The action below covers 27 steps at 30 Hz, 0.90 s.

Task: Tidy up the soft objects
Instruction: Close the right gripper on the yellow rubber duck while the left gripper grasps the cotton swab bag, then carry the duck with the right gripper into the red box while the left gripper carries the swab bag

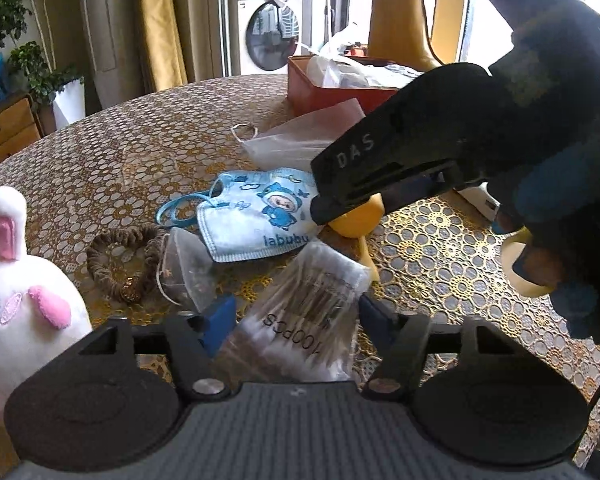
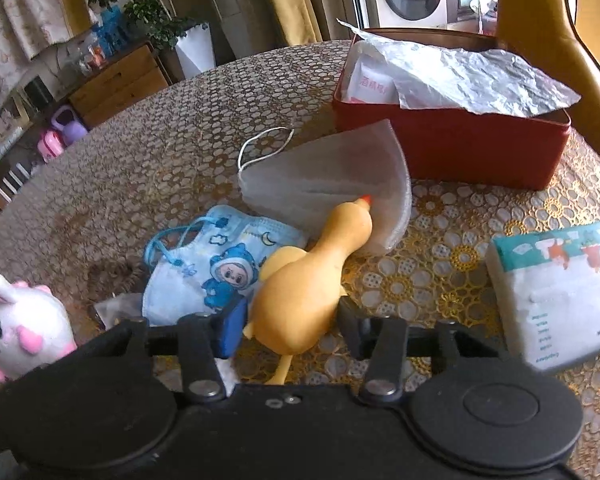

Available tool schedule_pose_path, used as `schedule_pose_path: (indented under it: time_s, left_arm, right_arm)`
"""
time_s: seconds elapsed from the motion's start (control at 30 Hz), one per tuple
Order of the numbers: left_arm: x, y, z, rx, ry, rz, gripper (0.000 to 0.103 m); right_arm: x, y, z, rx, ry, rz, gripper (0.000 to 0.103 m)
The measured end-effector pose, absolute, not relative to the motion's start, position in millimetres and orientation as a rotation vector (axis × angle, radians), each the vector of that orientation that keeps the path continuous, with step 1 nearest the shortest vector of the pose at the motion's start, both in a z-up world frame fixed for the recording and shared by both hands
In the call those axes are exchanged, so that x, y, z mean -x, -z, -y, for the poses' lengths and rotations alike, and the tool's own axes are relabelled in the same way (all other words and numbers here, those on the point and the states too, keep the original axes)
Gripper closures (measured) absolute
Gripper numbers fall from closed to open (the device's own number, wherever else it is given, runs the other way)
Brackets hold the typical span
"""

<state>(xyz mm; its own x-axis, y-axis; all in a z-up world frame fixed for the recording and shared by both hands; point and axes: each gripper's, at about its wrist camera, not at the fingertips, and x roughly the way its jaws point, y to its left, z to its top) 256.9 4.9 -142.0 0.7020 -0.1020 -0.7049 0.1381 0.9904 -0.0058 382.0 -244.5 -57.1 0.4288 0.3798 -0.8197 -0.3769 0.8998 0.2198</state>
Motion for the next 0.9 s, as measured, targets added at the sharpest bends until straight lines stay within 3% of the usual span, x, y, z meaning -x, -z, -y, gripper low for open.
schedule_pose_path:
  time_s: [0.33, 0.53, 0.9]
  left_arm:
    - [-257, 140, -1, -0.073, 0.113, -0.792, 0.055]
    - [-257, 136, -3, -0.051, 0.097, -0.811, 0.062]
    - [-241, 124, -11, -0.007, 0.068, -0.823, 0.065]
  right_arm:
    - [-376, 54, 245, 0.027, -0.470, -0.999, 0.072]
    - [-365, 45, 248, 0.030, -0.497, -0.978, 0.073]
    - [-322, 16, 272, 0.072, -0.570, -0.940, 0.074]
